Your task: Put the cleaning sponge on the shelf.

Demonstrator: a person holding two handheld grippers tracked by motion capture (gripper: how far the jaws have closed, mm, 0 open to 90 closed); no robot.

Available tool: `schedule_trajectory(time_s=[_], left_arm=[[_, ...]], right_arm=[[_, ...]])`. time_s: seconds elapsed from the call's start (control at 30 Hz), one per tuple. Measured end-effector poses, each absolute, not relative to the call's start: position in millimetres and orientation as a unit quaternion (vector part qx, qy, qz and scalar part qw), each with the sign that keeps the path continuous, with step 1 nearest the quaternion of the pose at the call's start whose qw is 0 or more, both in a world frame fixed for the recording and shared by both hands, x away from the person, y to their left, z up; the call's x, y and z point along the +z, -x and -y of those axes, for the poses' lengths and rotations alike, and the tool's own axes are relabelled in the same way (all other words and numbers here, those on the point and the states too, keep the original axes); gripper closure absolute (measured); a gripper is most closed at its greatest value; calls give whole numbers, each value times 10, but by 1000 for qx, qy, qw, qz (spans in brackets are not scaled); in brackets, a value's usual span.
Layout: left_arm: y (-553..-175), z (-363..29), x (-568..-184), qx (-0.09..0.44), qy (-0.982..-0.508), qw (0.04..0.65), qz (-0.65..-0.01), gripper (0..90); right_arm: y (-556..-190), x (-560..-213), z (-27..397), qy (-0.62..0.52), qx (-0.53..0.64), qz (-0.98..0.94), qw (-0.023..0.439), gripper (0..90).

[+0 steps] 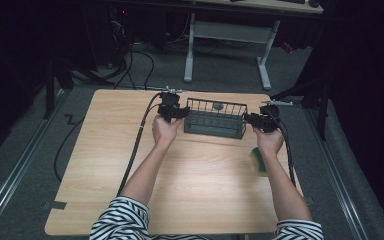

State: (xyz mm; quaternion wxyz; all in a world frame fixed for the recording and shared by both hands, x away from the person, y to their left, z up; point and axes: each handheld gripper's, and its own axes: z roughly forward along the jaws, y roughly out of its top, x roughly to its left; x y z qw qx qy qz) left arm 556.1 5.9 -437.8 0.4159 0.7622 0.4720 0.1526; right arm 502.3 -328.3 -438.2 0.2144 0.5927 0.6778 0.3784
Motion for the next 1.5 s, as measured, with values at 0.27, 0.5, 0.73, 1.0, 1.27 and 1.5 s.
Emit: schedule_trajectory(time_s=[0.27, 0.5, 0.73, 1.0, 1.27, 1.5], left_arm=[[-5591, -54, -4419, 145, -763, 413, -475, 594], [-5595, -32, -4453, 143, -769, 409, -470, 646], [-5600, -11, -4481, 133, -773, 408, -469, 705], [-5577, -13, -4471, 136, -782, 389, -468, 748], [-5493, -52, -4457, 139, -790, 381, -461, 759], [-5357, -161, -4454, 133, -789, 381, -463, 758]], right_arm=[[-5063, -4408, 3273, -592, 375, -682, 210, 664], [-5101, -4428, 3232, -590, 367, -689, 208, 682], [-5108, -4449, 3241, -591, 357, -695, 199, 745], [-5088, -4434, 3211, -591, 354, -700, 190, 762], [-4992, -4404, 3144, -581, 338, -715, 193, 755], [-4882, -4385, 3048, -572, 328, -727, 193, 753]])
